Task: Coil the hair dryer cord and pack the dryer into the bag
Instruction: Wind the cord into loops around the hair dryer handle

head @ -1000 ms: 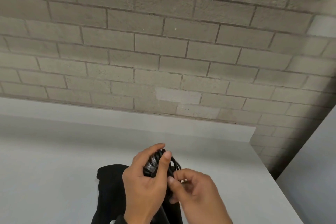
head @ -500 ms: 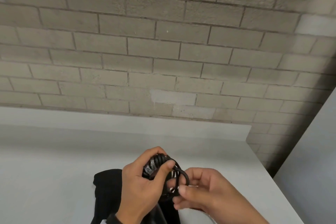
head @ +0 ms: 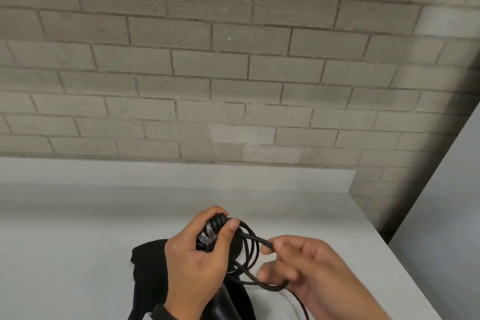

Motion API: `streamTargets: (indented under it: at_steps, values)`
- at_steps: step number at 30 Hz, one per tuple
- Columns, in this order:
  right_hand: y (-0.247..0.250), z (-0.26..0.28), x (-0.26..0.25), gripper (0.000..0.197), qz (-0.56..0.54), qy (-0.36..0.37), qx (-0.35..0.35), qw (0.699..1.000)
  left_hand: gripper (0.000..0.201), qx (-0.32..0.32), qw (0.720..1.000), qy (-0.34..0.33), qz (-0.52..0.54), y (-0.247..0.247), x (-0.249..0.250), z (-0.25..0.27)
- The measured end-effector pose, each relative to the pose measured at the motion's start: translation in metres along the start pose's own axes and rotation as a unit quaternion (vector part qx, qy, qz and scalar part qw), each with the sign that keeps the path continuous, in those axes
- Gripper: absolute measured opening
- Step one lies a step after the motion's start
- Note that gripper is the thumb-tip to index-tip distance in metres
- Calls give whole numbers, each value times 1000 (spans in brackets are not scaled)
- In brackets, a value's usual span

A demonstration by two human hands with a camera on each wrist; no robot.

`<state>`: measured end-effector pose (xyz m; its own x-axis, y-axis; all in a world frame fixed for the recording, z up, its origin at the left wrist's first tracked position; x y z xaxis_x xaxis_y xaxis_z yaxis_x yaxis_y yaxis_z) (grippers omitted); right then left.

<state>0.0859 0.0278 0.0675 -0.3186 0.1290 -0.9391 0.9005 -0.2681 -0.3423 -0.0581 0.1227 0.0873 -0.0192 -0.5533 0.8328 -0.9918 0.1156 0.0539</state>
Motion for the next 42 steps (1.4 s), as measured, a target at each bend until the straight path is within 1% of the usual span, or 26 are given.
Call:
streamTargets:
  at_steps: [3,4,6,8,9,11,12,13,14,15,17,20,21,22,25,27,29,30,31,32,33,35,36,38,39,42]
  values:
    - [10,2,-3,41,-63,-65,-50,995,11,-8,1000,16,11,-1,-1,-1]
    - [14,2,-1,45,-58,-71,-65,994,7,-9,999,29,21,-1,-4,-1]
    - [19,4,4,48,24,-49,-92,994,5,-16,996,67,51,-1,-11,-1]
    - [21,7,12,40,132,-3,-108,985,6,-21,992,100,76,-2,-15,-1]
    - [23,7,15,32,155,27,-97,983,6,-20,990,111,81,-1,-16,-1]
    - [20,9,14,19,144,127,-108,976,8,-26,989,121,81,-3,-17,-3]
    - [13,11,14,15,126,186,-140,964,11,-29,989,120,80,-4,-17,-3]
    - [8,14,17,12,103,228,-170,953,13,-31,989,120,80,-5,-17,-4]
    - [8,16,22,9,89,251,-173,948,14,-33,989,119,79,-7,-17,-5]
    - [9,16,28,5,100,257,-164,947,16,-34,990,116,75,-8,-16,-5]
    - [16,13,38,20,171,268,-122,940,19,-35,990,116,70,-9,-16,-6]
    - [15,14,37,27,242,268,-55,931,20,-29,990,121,71,-10,-18,-6]
    - [13,13,31,26,271,281,-21,920,19,-29,990,120,71,-10,-19,-6]
    - [11,12,26,23,282,278,3,918,17,-30,990,118,70,-11,-20,-6]
    - [9,15,20,15,258,300,52,917,10,-29,991,114,69,-12,-20,-7]
    - [11,18,17,5,196,283,83,935,13,-17,990,117,71,-9,-22,-10]
    - [28,24,15,31,197,230,151,941,13,-9,991,113,73,-7,-25,-13]
    - [34,27,13,37,181,211,178,944,12,-12,992,106,71,-7,-25,-14]
    - [40,31,8,35,164,195,208,944,10,-17,992,102,69,-7,-25,-14]
    - [40,34,2,23,146,172,210,951,9,-20,992,101,72,-8,-25,-14]
    - [39,34,-3,15,139,137,189,962,9,-21,991,103,79,-8,-26,-13]
    - [52,41,-8,63,227,50,132,964,8,-29,989,112,95,-9,-27,-11]
    - [57,48,-14,73,269,34,101,957,8,-37,987,119,100,-10,-27,-10]
    - [64,55,-23,72,324,5,63,944,11,-55,984,136,103,-14,-28,-7]
    - [65,53,-25,71,338,1,71,938,12,-63,982,144,101,-15,-29,-5]
    - [68,54,-38,70,330,70,121,934,13,-69,980,157,104,-16,-30,-6]
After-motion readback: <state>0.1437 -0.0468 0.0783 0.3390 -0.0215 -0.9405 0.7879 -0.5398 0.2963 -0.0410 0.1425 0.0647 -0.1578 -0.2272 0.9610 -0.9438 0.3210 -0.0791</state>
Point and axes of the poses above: each hand's wrist, its own z-axis away from the middle knuckle, its own y-axis out of the back of the hand, x = y × z, the point moved 7 cm from there along -z, towards the middle knuckle, and after that the axes turned 9 degrees about y, right-handed, at the moved point
